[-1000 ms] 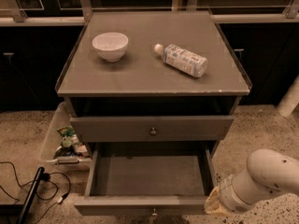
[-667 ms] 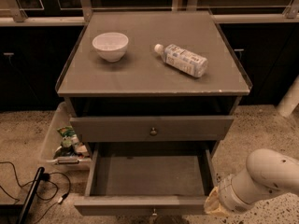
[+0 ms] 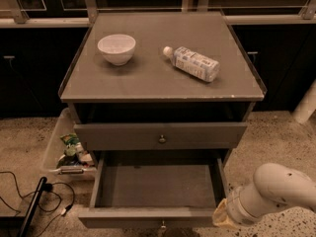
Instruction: Close middle drawer
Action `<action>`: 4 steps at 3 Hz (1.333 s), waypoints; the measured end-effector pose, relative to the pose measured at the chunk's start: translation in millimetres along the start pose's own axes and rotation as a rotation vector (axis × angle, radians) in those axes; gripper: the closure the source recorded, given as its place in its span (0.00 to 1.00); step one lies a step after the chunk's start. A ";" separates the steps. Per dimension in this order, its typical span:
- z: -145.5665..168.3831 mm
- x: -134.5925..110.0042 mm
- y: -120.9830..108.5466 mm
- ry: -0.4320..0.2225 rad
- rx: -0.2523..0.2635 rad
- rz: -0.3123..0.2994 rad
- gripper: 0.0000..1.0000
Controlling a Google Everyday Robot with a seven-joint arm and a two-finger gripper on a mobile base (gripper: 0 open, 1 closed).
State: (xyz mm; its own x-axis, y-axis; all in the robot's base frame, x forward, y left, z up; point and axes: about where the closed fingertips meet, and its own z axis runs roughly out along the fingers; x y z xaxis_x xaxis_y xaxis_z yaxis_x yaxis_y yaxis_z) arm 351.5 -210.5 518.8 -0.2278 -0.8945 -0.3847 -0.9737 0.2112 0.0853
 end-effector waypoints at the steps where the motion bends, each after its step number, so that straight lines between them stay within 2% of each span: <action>1: 40.6 13.4 -24.9 -0.045 0.059 0.011 1.00; 2: 72.0 21.2 -41.6 -0.095 0.112 -0.010 1.00; 3: 73.1 22.2 -41.3 -0.099 0.115 -0.015 1.00; 4: 78.3 26.8 -33.3 -0.105 0.120 -0.050 1.00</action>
Offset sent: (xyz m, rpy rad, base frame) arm 0.0554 0.0009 -0.1152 0.1106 -0.2133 -0.0489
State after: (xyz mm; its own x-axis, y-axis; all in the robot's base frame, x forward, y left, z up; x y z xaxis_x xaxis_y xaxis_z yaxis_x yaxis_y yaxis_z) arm 378.2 -210.7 433.6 -0.1715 -0.8601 -0.4804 -0.9747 0.2190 -0.0442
